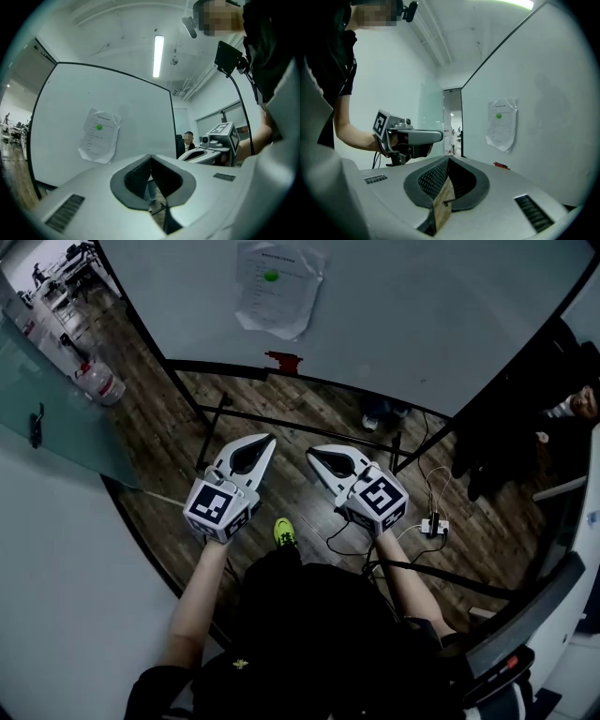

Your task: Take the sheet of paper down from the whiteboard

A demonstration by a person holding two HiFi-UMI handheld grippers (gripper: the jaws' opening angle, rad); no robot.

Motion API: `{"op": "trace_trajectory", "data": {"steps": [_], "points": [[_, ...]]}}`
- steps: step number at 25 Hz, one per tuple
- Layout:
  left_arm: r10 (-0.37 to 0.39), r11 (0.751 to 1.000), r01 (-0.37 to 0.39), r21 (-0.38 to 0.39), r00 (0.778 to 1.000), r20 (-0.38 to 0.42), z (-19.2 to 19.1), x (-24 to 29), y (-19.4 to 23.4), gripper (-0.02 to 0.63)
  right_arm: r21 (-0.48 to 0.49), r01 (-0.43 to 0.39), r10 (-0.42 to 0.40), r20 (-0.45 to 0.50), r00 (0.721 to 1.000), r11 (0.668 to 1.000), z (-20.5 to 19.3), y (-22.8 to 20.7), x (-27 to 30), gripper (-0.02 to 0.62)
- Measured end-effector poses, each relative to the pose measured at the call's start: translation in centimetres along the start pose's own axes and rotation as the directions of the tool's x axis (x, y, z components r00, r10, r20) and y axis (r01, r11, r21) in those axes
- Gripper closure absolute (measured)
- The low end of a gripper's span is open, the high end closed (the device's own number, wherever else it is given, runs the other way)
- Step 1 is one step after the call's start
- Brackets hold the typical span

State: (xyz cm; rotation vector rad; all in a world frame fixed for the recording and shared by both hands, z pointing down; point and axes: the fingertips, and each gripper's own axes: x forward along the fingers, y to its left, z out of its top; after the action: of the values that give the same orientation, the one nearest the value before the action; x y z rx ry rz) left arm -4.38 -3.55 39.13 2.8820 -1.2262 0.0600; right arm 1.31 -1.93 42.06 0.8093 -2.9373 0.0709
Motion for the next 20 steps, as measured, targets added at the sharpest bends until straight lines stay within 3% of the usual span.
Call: {"op": "trace_trajectory", "data": {"steps": [20], "points": [[-0.063,0.998,0.063,-0.011,0.998,0.003,0.8,5.7,9.6,0.578,-0.012,0.061,-0.061,0.004,0.998,0.998,2.0,-7.5,8.7,0.584]]}}
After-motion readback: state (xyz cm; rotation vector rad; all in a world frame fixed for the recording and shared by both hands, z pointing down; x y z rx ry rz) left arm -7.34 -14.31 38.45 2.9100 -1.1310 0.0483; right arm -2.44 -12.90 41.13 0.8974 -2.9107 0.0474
